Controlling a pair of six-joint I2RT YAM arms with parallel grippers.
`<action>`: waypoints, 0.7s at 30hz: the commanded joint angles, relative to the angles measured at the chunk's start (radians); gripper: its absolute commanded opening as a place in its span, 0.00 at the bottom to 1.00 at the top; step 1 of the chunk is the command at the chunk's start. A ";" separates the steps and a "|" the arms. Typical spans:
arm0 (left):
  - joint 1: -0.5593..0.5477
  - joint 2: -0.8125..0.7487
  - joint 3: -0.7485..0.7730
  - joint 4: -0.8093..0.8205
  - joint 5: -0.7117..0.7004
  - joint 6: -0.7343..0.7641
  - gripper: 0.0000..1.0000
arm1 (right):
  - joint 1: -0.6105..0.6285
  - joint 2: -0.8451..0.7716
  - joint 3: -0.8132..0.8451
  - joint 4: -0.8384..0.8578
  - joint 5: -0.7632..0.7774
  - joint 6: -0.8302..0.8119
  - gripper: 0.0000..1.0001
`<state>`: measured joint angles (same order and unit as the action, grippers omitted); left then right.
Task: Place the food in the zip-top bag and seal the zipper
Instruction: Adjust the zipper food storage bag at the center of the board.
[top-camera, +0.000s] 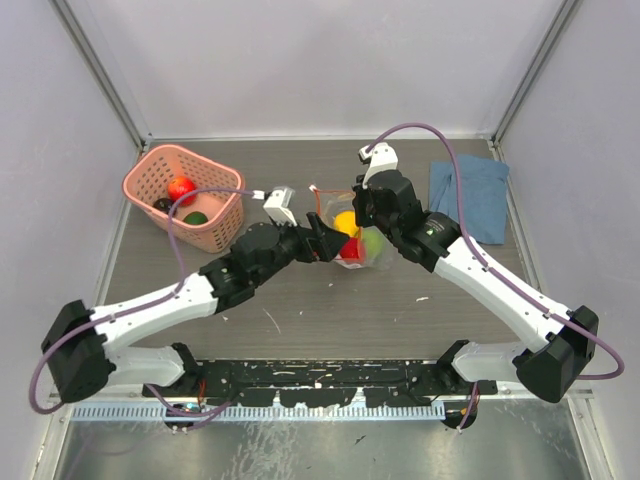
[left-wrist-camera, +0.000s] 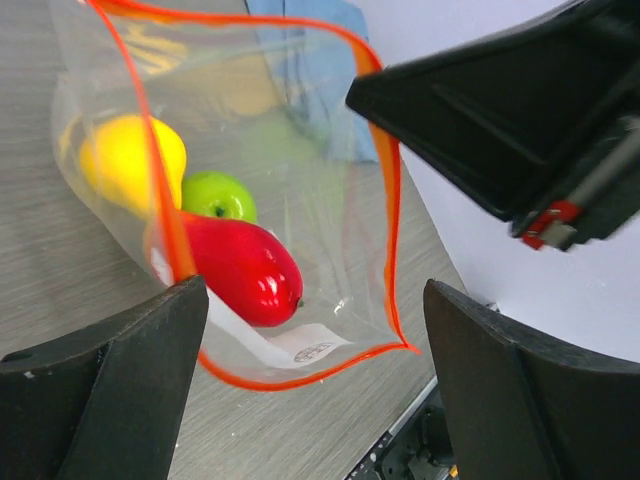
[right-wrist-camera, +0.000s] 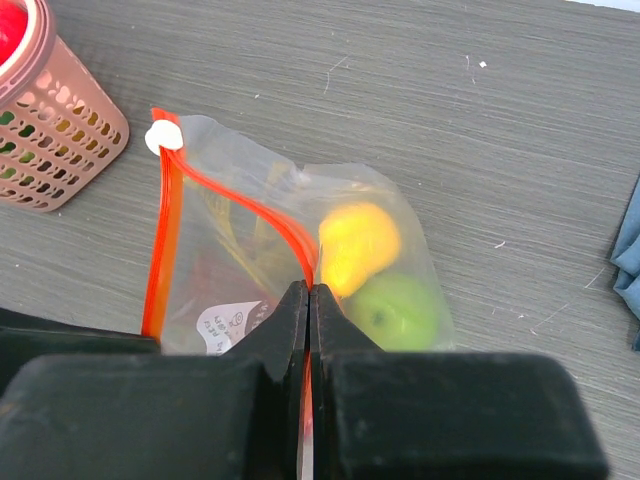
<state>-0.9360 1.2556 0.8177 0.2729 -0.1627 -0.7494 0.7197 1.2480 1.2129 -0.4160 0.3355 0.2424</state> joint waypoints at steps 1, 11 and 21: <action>-0.002 -0.120 0.062 -0.146 -0.113 0.098 0.91 | -0.001 -0.039 0.010 0.071 0.010 0.012 0.00; 0.039 -0.110 0.144 -0.368 -0.143 0.154 0.79 | -0.001 -0.029 0.014 0.071 0.000 0.012 0.00; 0.055 0.054 0.212 -0.320 0.018 0.141 0.51 | -0.001 -0.030 0.010 0.065 -0.011 0.014 0.00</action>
<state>-0.8829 1.2686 0.9562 -0.0814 -0.2111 -0.6136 0.7197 1.2480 1.2129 -0.4133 0.3294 0.2424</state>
